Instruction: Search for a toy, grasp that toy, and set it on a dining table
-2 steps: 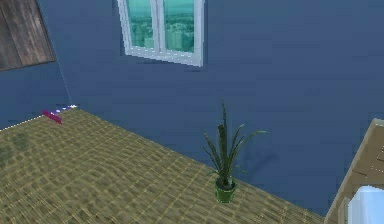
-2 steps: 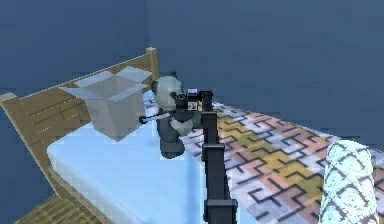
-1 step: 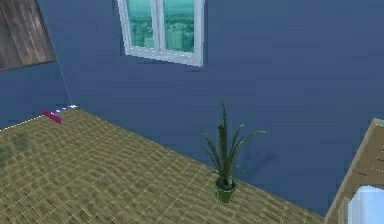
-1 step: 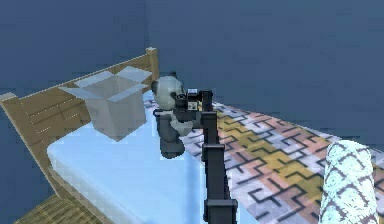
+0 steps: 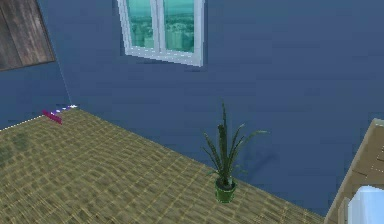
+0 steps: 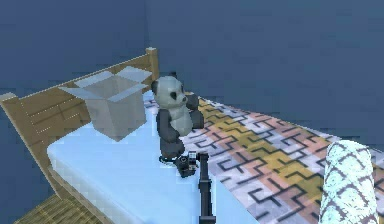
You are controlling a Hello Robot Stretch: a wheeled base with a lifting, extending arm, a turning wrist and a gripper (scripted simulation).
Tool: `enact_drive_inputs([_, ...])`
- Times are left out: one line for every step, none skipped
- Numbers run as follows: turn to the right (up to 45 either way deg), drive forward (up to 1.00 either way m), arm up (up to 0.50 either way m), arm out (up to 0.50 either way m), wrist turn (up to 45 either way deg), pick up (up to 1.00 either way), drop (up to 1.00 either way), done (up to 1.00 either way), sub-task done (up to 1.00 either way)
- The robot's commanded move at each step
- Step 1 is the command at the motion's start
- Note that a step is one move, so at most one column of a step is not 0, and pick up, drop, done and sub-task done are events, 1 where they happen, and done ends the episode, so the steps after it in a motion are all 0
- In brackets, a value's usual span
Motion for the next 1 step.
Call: enact_drive_inputs([0.0,0.0,0.0,0.0,0.0,1.0,0.0,0.0,0.0])
